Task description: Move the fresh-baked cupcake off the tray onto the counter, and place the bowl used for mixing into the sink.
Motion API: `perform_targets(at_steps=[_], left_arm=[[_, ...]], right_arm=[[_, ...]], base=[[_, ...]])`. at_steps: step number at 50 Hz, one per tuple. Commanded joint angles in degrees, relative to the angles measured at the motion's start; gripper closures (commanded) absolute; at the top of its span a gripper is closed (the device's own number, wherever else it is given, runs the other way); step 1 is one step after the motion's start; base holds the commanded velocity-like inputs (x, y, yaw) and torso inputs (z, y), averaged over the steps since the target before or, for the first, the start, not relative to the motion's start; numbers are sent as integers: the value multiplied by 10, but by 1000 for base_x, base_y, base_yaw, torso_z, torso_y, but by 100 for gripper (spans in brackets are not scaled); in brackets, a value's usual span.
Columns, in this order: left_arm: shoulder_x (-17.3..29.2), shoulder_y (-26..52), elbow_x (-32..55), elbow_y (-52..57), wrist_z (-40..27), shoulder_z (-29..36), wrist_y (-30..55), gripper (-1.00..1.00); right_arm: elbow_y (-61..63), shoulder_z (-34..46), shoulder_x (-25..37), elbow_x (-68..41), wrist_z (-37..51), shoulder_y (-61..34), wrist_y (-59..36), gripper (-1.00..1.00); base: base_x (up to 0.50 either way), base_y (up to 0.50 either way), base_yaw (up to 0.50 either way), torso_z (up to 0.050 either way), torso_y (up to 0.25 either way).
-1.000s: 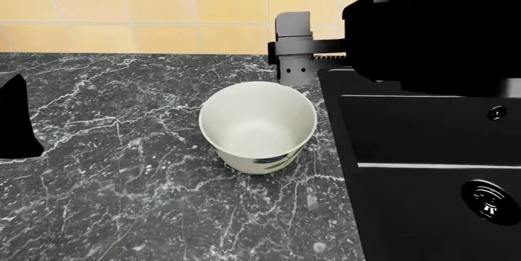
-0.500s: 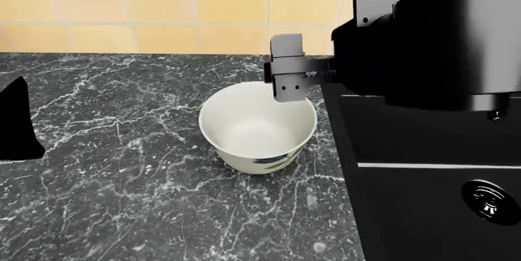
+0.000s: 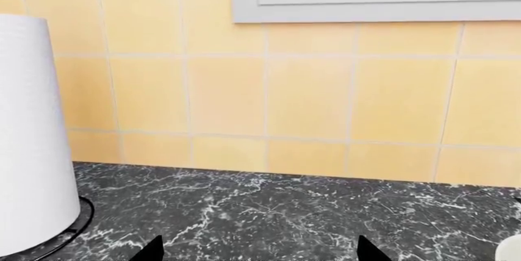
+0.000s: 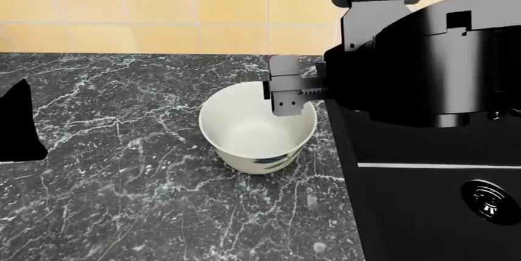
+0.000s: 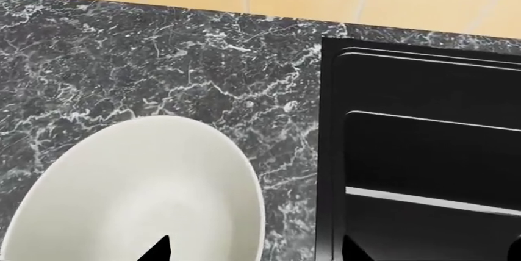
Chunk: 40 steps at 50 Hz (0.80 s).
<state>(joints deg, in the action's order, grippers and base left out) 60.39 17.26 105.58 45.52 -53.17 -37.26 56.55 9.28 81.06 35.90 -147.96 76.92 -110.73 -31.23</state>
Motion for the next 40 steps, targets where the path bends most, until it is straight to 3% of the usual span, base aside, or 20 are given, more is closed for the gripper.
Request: perform_targets(at_steps=[1, 40], left_arm=[[-2, -1, -6, -1, 3, 3, 1, -100], [-4, -10, -9, -1, 7, -3, 2, -100]], right_arm=[[3, 6, 6, 19, -15, 24, 9, -100], [-3, 24, 7, 60, -68, 83, 13, -100]], base=[[0, 0, 0, 0, 0], [0, 0, 0, 0, 0]])
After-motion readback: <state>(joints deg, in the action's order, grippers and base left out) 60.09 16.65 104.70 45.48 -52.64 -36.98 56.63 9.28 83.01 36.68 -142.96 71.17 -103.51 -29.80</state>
